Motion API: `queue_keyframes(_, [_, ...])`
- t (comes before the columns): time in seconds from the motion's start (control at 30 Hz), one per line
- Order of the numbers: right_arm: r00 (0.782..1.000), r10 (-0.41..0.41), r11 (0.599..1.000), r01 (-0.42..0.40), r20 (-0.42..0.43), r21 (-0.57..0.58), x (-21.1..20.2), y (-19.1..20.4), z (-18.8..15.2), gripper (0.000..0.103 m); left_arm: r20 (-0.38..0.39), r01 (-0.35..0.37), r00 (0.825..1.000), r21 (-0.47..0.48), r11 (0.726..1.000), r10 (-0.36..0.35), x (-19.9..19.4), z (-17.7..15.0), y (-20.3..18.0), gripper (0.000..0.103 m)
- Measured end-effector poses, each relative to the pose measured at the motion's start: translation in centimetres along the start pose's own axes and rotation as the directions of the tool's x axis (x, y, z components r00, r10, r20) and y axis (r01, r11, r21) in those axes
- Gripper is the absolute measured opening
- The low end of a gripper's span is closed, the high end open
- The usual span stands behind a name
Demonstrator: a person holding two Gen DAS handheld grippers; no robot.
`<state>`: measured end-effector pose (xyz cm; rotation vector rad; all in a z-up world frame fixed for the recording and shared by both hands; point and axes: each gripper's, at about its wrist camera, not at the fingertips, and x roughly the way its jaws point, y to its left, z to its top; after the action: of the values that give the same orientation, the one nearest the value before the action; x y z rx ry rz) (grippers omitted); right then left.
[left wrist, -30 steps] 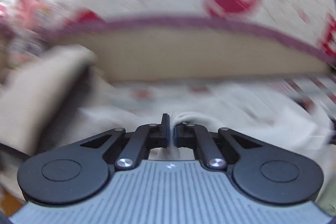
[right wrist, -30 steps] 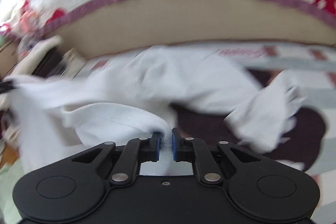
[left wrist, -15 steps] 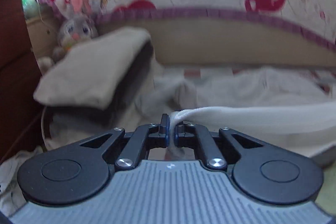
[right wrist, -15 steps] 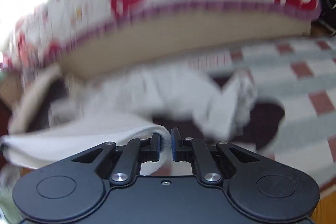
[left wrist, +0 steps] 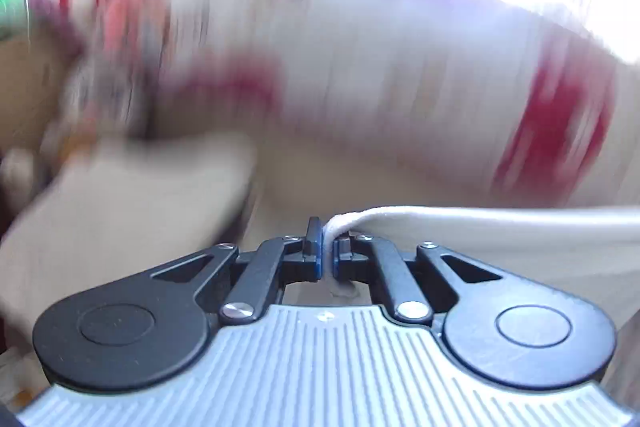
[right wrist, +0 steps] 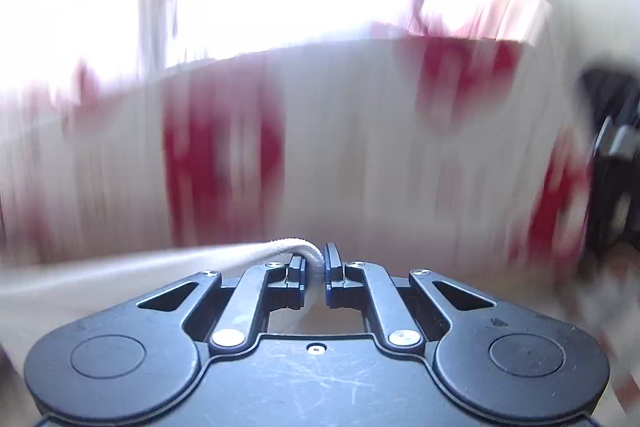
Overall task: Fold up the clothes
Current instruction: 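Lift the shirt with both grippers and lay it flat on the mat, then open both grippers to release the shirt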
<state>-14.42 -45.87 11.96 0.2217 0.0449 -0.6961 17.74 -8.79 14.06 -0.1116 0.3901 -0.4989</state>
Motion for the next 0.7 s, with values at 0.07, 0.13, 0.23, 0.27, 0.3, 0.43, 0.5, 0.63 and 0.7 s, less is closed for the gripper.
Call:
queue_keyframes(0.07, [1.0,0.005,1.0,-0.005,0.008,0.011,-1.6,-0.6,-1.0,0.009,0.164,0.033,0.986,0.063,0.997,-0.043,-3.8,2.3,-1.8,0.006])
queue_keyframes(0.13, [0.996,-0.007,1.0,0.006,-0.085,-0.008,-1.9,-1.5,-5.1,0.009,0.211,0.063,0.974,0.104,0.993,-0.084,-6.1,1.7,-2.5,0.006])
queue_keyframes(0.23, [0.974,-0.028,0.999,0.02,-0.223,-0.037,-2.2,-3.0,-11.2,0.009,0.103,0.131,0.985,0.057,0.99,-0.136,-6.1,-3.1,-1.1,0.006])
queue_keyframes(0.27, [0.963,-0.036,0.999,0.024,-0.268,-0.048,-2.3,-3.5,-13.2,0.009,0.048,0.129,0.99,0.059,0.99,-0.132,-5.4,-5.6,-0.5,0.006])
queue_keyframes(0.3, [0.949,-0.044,0.998,0.027,-0.312,-0.058,-2.4,-4.0,-15.2,0.01,-0.009,0.12,0.993,0.073,0.99,-0.119,-4.5,-8.4,0.0,0.006])
queue_keyframes(0.43, [0.873,-0.079,0.994,0.034,-0.481,-0.1,-2.9,-5.9,-23.4,0.009,-0.27,0.044,0.963,0.153,0.987,-0.001,0.6,-21.1,2.7,0.006])
queue_keyframes(0.5, [0.824,-0.098,0.992,0.035,-0.559,-0.122,-3.1,-6.9,-27.5,0.009,-0.346,0.005,0.936,0.179,0.984,0.058,2.5,-25.6,3.7,0.006])
queue_keyframes(0.63, [0.76,-0.087,0.995,0.033,-0.644,-0.096,-2.9,-8.4,-31.8,0.009,-0.449,-0.017,0.884,0.246,0.969,0.129,4.7,-31.3,4.4,0.006])
queue_keyframes(0.7, [0.745,-0.064,0.998,0.032,-0.664,-0.06,-2.6,-9.0,-32.7,0.009,-0.491,-0.009,0.861,0.243,0.97,0.131,5.5,-32.6,5.1,0.006])
